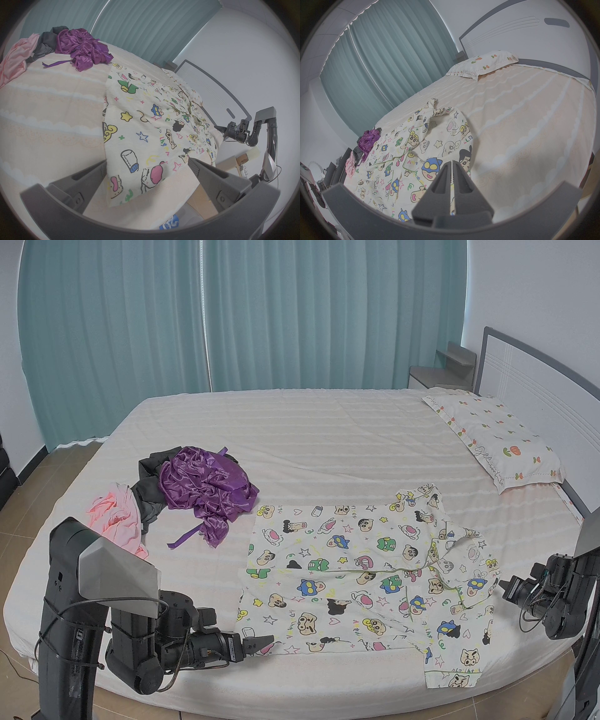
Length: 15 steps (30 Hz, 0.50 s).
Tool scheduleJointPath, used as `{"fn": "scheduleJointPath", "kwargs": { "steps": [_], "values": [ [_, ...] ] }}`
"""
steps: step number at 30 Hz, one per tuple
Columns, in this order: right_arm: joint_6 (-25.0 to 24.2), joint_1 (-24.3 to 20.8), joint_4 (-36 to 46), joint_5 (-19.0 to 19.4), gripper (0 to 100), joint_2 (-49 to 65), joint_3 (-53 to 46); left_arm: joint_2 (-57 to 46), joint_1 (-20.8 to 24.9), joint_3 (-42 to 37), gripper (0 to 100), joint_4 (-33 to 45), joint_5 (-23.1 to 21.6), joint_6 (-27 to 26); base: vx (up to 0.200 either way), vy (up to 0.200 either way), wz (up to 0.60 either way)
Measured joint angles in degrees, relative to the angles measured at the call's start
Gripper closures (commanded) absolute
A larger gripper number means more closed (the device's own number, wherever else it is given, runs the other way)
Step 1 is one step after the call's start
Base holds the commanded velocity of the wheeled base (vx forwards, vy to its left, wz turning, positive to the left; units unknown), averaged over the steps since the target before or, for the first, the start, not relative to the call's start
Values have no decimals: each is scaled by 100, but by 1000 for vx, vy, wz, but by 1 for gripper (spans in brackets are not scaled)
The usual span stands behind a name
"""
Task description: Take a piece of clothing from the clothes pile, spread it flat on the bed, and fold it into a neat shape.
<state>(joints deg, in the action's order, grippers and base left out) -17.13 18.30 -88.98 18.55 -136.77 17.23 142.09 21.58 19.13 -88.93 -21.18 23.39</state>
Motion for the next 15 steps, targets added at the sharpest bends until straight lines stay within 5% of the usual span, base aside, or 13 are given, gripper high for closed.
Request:
{"fn": "scheduleJointPath", "kwargs": {
  "steps": [10,11,15],
  "values": [
    [9,-9,0,-4,100,-39,2,-96,-37,-135,0,-2,-26,-66,0,0,0],
    [9,-9,0,-9,100,-39,0,-96,-41,-138,100,-2,-26,-76,0,0,0],
    [6,-11,0,-9,100,-39,0,-91,-52,-144,100,-2,-17,-87,0,0,0]
  ]
}}
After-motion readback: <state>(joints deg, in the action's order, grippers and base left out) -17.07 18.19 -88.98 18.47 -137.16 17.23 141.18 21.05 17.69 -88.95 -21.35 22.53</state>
